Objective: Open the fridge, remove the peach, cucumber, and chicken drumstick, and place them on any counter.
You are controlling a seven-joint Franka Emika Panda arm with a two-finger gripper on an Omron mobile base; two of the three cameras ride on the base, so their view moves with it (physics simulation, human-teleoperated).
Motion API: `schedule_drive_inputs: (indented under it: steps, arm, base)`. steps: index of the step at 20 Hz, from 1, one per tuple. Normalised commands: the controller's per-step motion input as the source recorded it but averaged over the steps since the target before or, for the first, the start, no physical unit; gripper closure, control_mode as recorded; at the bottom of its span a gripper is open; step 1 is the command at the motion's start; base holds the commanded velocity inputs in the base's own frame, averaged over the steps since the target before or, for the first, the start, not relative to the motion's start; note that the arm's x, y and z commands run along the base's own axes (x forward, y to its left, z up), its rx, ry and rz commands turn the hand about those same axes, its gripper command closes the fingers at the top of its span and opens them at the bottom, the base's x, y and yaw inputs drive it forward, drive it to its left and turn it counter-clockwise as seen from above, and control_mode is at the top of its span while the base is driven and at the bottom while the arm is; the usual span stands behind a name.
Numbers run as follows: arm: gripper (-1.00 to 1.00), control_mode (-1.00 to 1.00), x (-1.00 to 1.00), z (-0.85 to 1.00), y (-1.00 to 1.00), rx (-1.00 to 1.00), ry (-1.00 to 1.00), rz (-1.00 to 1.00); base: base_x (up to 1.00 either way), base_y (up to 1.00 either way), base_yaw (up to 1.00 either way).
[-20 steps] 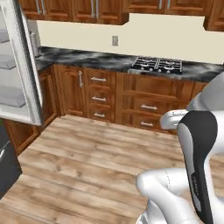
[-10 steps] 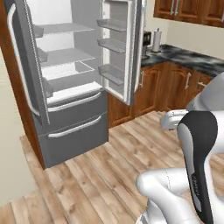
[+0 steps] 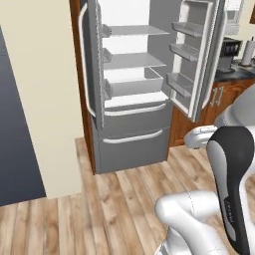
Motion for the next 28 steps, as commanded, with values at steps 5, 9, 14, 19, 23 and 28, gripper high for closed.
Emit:
schedule_drive_inputs:
  steps: [5,9,14,19,23,28]
  arm:
    - [-1.0,1.0,0.0,0.0,0.0,0.0,0.0,0.0]
    - [-1.0,1.0,0.0,0.0,0.0,0.0,0.0,0.0]
    - [-1.0,1.0,0.0,0.0,0.0,0.0,0.0,0.0]
    - [-1.0,1.0,0.0,0.0,0.0,0.0,0.0,0.0]
    - [-1.0,1.0,0.0,0.0,0.0,0.0,0.0,0.0]
    - [-1.0,1.0,0.0,0.0,0.0,0.0,0.0,0.0]
  base:
    - [0.0,-0.53,0.0]
    - [0.27,-0.6,0.0]
    - [0.61,0.01,0.06]
    - [0.73,0.07,0.11]
    - [0.81,-0.05,0.1]
    - [0.94,-0.03,0.09]
